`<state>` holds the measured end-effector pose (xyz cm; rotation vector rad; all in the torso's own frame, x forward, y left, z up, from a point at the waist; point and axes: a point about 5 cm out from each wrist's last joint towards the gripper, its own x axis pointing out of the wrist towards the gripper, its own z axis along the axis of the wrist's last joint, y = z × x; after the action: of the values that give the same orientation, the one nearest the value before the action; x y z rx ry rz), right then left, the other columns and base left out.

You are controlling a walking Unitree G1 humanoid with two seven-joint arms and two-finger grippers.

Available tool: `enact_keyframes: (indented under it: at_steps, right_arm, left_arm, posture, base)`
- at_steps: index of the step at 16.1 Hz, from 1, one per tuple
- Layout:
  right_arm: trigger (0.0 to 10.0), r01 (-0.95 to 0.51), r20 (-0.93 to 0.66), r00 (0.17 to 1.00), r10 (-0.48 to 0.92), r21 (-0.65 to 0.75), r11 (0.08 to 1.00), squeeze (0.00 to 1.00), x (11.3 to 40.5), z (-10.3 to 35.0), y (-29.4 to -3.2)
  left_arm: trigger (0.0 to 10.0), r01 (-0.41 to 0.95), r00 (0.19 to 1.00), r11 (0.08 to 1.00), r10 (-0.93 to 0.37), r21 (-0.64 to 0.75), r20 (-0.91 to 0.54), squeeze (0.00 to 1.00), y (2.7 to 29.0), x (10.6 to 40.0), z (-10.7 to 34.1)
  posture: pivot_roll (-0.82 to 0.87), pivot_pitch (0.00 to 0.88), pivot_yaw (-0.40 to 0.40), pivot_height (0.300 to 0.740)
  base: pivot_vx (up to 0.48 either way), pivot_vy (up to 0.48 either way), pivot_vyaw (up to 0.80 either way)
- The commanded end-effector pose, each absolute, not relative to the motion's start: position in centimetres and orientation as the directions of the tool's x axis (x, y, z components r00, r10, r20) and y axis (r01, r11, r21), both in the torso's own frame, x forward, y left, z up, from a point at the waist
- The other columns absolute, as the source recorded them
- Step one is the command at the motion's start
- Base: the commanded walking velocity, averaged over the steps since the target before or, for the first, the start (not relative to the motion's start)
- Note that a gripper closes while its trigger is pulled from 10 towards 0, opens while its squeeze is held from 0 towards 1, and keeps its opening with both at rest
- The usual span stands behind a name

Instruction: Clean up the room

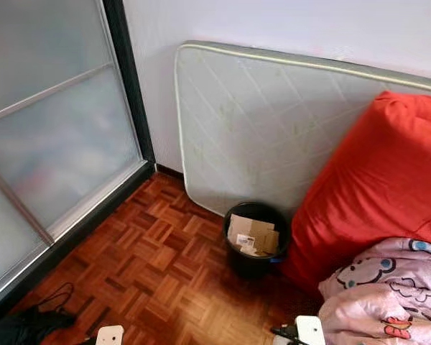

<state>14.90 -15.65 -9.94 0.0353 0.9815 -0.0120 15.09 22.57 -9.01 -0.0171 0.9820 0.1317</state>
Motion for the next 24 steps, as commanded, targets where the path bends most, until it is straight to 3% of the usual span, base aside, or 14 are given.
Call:
enact_keyframes:
  at_steps: [1, 9, 18, 24]
  right_arm:
    - [10.0, 0.026, -0.845, 0.535, 0.006, 0.023, 0.999, 0.00, 13.5, -10.4, -15.3]
    - [10.0, 0.014, -0.867, 0.497, 0.029, 0.041, 0.999, 0.00, 10.4, -11.2, -12.7]
    - [10.0, 0.020, -0.851, 0.525, 0.027, 0.044, 0.999, 0.00, 11.6, -10.9, -13.3]
    - [10.0, 0.095, -0.763, 0.646, 0.036, 0.128, 0.987, 0.00, 13.9, -9.8, -13.3]
  left_arm:
    - [10.0, -0.104, 0.535, 0.993, 0.098, 0.050, -0.839, 0.00, 22.6, 14.9, -9.1]
    - [10.0, -0.110, 0.535, 0.993, 0.095, 0.043, -0.840, 0.00, 22.6, 14.9, -9.1]
    - [10.0, -0.117, 0.536, 0.993, 0.092, 0.034, -0.839, 0.00, 22.5, 14.9, -9.1]
    - [10.0, -0.114, 0.536, 0.993, 0.093, 0.037, -0.839, 0.00, 22.6, 14.9, -9.1]
  posture:
    - [-0.05, 0.000, -0.033, 0.740]
    - [-0.04, 0.000, -0.034, 0.740]
    - [-0.04, 0.000, -0.034, 0.740]
    - [-0.05, 0.000, -0.032, 0.740]
  base:
    - [0.000, 0.000, 0.00]
    - [0.000, 0.000, 0.00]
    - [0.000, 0.000, 0.00]
    - [0.000, 0.000, 0.00]
